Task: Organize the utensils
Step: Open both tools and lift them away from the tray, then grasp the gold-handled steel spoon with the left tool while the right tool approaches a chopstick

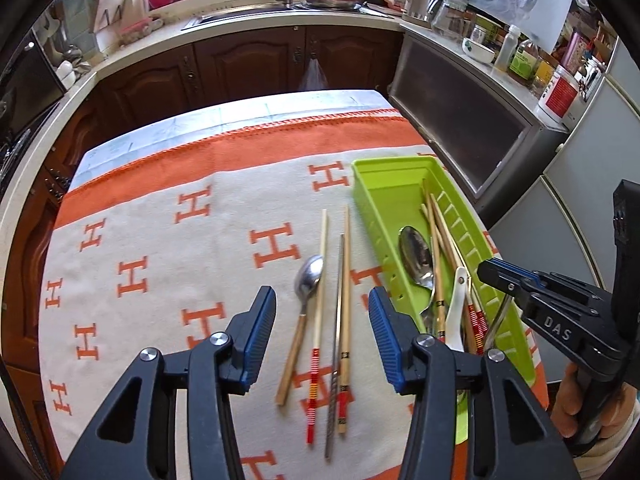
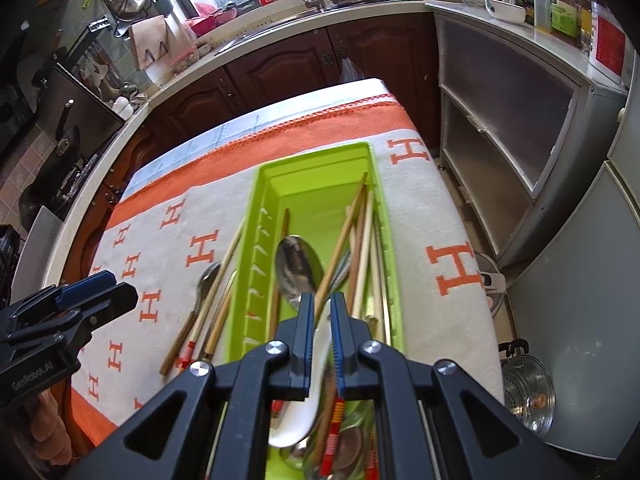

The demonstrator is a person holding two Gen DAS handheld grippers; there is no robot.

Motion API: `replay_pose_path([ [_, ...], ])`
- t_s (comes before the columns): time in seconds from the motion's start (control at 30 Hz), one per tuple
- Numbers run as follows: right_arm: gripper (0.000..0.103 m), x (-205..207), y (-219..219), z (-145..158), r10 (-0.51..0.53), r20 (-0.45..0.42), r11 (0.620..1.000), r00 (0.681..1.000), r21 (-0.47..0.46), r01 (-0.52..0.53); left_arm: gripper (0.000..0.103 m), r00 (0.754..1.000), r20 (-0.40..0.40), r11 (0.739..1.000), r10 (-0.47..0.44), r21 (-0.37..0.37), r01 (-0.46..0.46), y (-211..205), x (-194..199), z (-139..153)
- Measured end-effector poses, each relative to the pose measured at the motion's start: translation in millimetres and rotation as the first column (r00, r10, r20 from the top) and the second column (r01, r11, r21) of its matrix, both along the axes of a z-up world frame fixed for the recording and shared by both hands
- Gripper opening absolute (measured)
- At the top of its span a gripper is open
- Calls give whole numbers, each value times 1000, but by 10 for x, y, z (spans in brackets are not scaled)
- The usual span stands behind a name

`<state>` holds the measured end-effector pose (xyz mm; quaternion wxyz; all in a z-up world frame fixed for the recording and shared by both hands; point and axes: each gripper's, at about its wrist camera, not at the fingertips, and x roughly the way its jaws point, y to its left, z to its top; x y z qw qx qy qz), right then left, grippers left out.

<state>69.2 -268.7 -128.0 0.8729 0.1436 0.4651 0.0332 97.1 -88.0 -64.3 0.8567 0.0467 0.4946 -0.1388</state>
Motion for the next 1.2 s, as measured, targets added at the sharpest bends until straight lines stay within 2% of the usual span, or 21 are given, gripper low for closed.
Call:
replay_pose_path([
  [0.33,8,-216,378,138,78,25,996,997,29,-78,47,999,32,999,40,5,-40,342,-201,78],
  [0.57,8,-336,665,130,117,31,992,993,38,-118,47,999,23,999,36,-3,-36,466,-301,-15],
  [0.97,8,-455,895,-52,123,20,991,992,58,-124,47,996,-44,996,-74,39,75,401,-372,-520],
  [1.2,8,-444,899,-125,117,4,990,993,77,-117,44,989,-111,992,-96,69,104,358,-339,-847],
])
